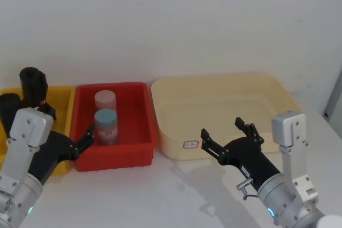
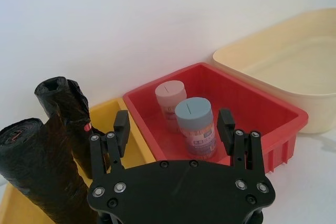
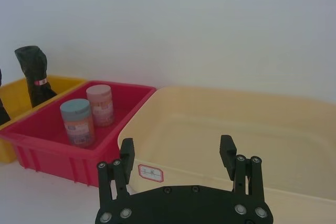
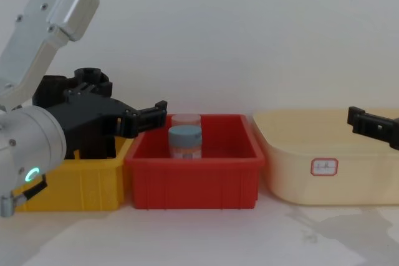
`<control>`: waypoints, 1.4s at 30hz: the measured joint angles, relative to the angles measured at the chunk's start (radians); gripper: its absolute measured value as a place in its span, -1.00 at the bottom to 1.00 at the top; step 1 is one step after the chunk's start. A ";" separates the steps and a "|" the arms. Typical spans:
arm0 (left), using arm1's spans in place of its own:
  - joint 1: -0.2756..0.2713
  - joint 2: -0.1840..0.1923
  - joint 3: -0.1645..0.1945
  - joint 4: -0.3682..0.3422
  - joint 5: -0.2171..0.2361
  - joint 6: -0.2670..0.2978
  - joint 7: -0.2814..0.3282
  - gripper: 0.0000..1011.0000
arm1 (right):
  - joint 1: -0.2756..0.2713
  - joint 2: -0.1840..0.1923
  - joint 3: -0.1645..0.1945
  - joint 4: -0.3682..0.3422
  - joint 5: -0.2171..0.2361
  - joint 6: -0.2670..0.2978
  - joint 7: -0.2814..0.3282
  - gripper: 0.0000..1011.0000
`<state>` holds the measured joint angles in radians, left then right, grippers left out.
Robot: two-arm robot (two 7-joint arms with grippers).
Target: Pick up the garbage bag with the one hand and transfer it to the other hand.
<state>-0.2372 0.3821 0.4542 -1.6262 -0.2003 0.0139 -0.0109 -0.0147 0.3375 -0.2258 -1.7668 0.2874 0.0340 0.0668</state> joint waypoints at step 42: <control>0.000 0.000 0.000 0.000 0.000 0.000 0.000 0.98 | 0.000 0.000 0.000 0.000 0.000 0.000 0.000 0.98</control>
<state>-0.2372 0.3821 0.4543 -1.6262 -0.2004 0.0139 -0.0109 -0.0147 0.3375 -0.2258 -1.7668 0.2874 0.0341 0.0668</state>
